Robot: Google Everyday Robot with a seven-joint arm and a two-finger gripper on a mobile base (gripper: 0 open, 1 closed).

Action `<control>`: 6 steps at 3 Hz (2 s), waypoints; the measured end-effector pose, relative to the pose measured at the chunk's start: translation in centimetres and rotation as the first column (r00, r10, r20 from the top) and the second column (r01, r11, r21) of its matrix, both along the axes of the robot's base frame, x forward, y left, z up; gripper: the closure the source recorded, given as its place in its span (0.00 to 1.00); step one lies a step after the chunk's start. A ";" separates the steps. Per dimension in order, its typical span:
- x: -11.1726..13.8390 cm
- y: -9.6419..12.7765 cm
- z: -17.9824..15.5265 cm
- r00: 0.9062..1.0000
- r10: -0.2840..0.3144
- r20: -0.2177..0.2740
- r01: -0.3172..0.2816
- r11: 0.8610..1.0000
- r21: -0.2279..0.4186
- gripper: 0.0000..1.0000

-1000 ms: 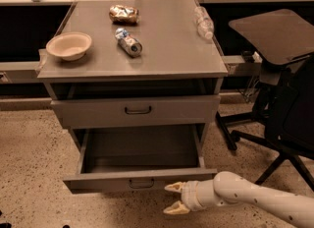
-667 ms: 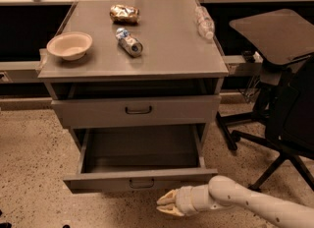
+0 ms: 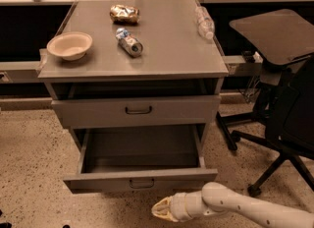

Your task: Close middle drawer

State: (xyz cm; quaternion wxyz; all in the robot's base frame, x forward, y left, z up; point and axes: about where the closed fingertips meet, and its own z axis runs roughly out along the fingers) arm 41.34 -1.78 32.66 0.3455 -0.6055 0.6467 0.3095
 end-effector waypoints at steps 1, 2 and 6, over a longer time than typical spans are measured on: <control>0.1 0.5 -0.9 1.000 -0.006 -0.009 0.006 0.999 0.035 1.00; 0.7 3.9 -3.3 0.999 0.048 0.014 -0.050 0.994 0.101 1.00; 3.6 7.9 -5.3 0.991 0.132 0.038 -0.137 0.974 0.181 1.00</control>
Offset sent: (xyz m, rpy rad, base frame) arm 0.0096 0.0714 -0.0618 0.1593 -0.0131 0.1118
